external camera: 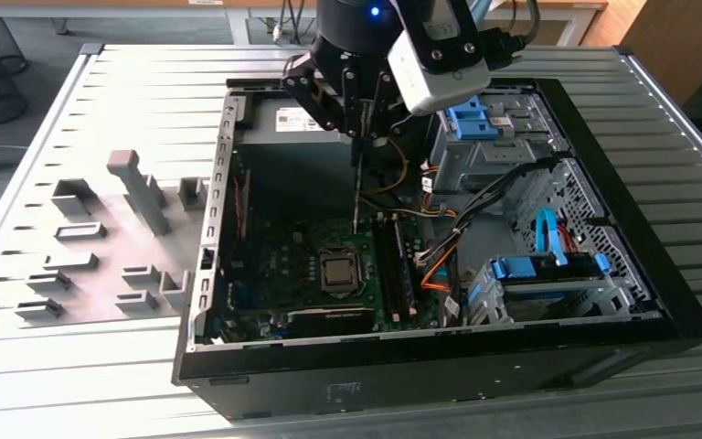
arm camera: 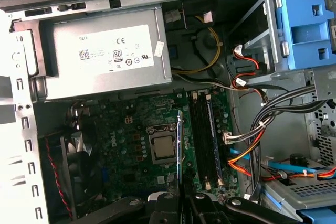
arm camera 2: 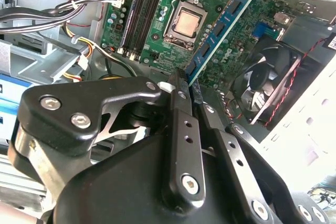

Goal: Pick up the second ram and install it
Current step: 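Insert the second ram into the second slot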

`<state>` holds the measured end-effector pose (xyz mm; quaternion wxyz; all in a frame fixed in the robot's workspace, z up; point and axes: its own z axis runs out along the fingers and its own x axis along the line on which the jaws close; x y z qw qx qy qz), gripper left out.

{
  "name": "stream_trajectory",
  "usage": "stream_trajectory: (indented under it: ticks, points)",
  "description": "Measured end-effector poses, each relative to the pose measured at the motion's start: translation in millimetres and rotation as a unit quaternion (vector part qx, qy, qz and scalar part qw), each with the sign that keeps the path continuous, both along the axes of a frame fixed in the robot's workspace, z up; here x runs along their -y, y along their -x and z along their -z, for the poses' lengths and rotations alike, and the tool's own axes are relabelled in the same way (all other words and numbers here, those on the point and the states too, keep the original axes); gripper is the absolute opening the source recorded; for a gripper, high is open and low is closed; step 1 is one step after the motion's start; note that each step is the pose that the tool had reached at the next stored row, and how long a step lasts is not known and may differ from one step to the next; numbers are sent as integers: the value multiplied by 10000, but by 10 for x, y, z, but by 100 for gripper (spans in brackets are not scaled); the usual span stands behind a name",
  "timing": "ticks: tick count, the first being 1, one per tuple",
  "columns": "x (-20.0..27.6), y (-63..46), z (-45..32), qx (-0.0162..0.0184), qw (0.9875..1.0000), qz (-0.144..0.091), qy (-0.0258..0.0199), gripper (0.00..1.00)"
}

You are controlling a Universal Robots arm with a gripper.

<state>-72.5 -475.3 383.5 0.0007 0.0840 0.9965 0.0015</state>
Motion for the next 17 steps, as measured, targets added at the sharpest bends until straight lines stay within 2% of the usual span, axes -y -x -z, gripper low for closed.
stream_trajectory:
  ticks: [3, 7, 17]
  points:
    - [0, -7, 7, 0, 10000, -29, 1, 14]
    - [0, -10, 23, 0, 9996, -299, 1, 14]
    - [0, -27, 82, 3, 9995, -306, 0, 14]
